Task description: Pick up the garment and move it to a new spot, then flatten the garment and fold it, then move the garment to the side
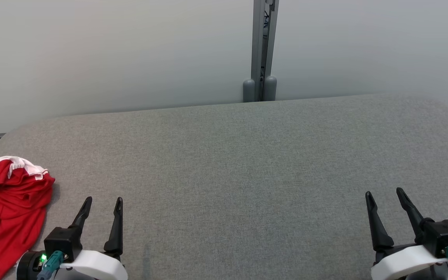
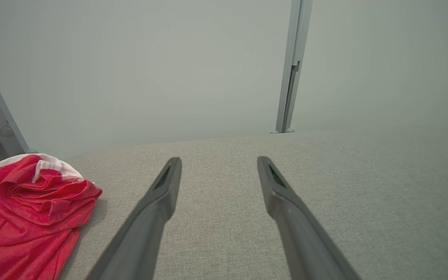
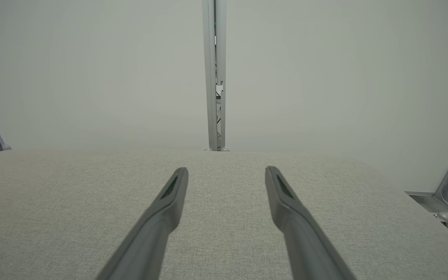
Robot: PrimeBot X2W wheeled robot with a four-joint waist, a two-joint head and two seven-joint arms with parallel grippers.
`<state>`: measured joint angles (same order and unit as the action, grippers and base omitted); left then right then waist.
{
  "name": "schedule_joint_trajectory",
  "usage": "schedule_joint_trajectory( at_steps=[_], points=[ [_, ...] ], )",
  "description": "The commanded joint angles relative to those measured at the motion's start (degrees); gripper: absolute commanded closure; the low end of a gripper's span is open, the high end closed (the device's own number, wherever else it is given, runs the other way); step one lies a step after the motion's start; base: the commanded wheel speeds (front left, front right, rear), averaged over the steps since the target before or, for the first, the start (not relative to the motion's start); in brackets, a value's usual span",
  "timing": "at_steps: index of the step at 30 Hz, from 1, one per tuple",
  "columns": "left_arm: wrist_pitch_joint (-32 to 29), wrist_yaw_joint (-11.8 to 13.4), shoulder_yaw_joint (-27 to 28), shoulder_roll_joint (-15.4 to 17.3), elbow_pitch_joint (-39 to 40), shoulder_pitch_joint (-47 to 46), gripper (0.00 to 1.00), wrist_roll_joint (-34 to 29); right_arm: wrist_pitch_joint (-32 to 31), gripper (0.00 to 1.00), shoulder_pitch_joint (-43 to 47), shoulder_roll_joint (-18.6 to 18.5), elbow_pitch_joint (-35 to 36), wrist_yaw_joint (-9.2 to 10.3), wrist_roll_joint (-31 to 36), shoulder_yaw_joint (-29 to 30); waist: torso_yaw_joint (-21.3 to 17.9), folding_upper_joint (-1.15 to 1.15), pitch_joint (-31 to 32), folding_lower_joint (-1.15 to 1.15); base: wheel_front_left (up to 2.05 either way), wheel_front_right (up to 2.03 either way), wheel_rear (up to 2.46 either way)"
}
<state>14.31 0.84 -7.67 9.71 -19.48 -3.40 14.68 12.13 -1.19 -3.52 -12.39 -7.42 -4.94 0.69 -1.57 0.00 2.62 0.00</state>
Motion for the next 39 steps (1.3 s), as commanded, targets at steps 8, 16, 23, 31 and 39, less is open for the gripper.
schedule_joint_trajectory(
  at_steps=[8,16,23,31,39],
  points=[
    [0.00,0.46,-0.08,0.18,-0.08,0.28,0.00,0.92,0.57,0.00,0.41,-0.12,-0.46,-0.13,-0.09,0.39,0.26,0.00,-0.24,0.00,0.00,0.00,0.00],
    [0.06,0.73,-0.32,0.08,-0.08,-0.29,0.00,1.48,0.23,0.00,0.31,-0.07,0.07,-0.13,-0.40,0.56,2.16,0.00,-0.54,0.00,0.00,0.00,0.00],
    [0.18,1.03,-0.23,-0.02,0.12,-1.30,0.00,1.79,-0.48,0.00,0.09,0.04,2.04,-0.13,-1.06,-0.64,6.23,0.00,-0.99,0.00,0.00,0.00,0.00],
    [0.40,1.77,0.86,0.38,0.63,-1.90,0.00,2.56,-1.58,0.00,0.40,0.25,4.63,-0.13,-2.02,-2.38,14.56,0.00,-1.53,0.00,0.00,0.00,0.00],
    [0.55,2.56,2.17,1.14,1.28,-1.61,0.00,3.38,-2.31,0.00,0.39,0.40,5.46,-0.13,-1.79,-3.45,22.59,0.00,-2.17,0.00,0.00,0.00,0.00]
  ],
)
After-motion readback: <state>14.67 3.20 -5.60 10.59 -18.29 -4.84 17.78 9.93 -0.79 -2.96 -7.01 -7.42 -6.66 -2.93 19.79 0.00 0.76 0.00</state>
